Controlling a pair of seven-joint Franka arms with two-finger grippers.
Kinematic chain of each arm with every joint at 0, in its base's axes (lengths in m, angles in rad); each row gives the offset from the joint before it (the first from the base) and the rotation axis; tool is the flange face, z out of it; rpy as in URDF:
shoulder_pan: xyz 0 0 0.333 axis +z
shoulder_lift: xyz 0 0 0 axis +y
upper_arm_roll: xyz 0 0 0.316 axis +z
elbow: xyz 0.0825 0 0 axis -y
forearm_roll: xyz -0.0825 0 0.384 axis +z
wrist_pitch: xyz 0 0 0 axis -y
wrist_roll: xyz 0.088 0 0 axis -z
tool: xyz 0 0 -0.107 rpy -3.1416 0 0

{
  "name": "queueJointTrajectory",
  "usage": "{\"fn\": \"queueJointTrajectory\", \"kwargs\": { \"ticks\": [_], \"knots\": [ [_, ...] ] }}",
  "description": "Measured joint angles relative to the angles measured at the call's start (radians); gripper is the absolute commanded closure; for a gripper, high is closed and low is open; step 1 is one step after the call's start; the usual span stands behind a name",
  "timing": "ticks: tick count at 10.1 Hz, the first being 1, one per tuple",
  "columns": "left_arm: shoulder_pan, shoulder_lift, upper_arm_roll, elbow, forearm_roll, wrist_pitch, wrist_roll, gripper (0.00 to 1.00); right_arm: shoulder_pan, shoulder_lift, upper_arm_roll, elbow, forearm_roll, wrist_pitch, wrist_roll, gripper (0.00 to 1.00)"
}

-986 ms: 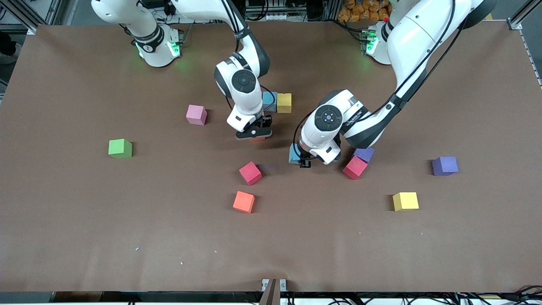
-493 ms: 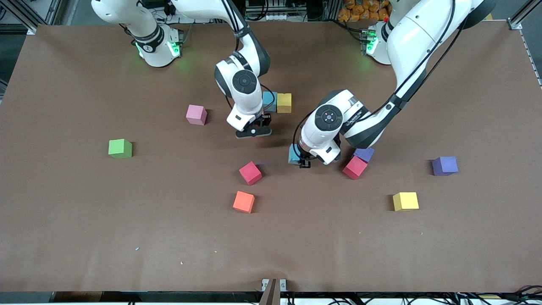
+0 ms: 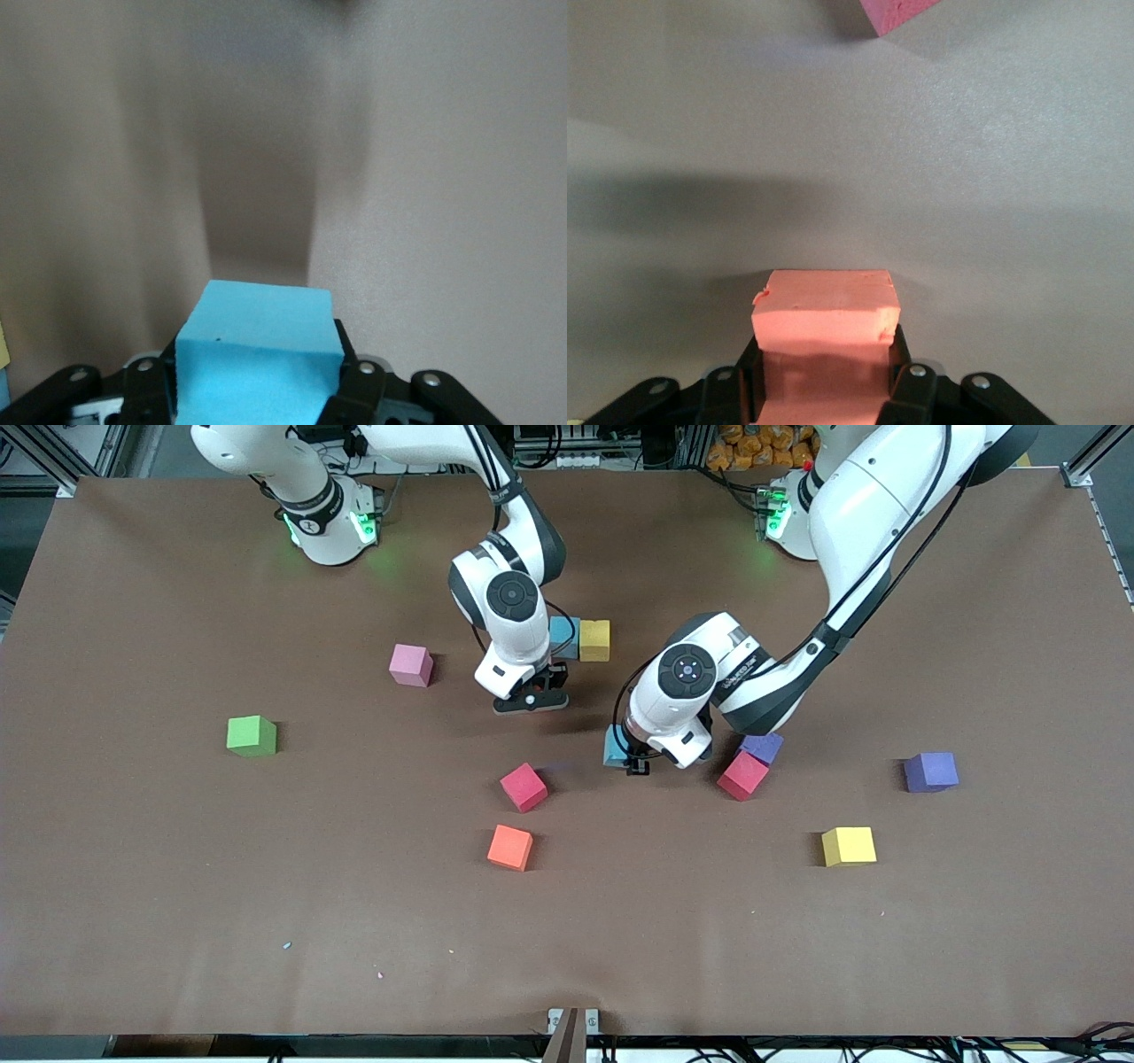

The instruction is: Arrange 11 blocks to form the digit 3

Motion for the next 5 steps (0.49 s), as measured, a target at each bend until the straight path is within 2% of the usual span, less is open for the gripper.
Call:
{"fn": "queueJointTrajectory", "kwargs": {
  "ticks": [1, 2, 3, 5],
  "knots": [
    [0.000, 0.000, 0.000, 0.000, 0.000, 0.000, 0.000, 0.77, 0.000, 0.000, 0.000, 0.000, 0.000, 0.000, 0.000, 0.32],
    [0.000, 0.000, 0.000, 0.000, 0.000, 0.001, 0.000, 0.77, 0.000, 0.000, 0.000, 0.001, 0.000, 0.000, 0.000, 0.14],
    [0.000, 0.000, 0.000, 0.000, 0.000, 0.001, 0.000, 0.77, 0.000, 0.000, 0.000, 0.001, 0.000, 0.000, 0.001, 0.00],
    [0.000, 0.000, 0.000, -0.001, 0.000, 0.001, 0.000, 0.77, 0.000, 0.000, 0.000, 0.004, 0.000, 0.002, 0.002, 0.00]
  ]
}}
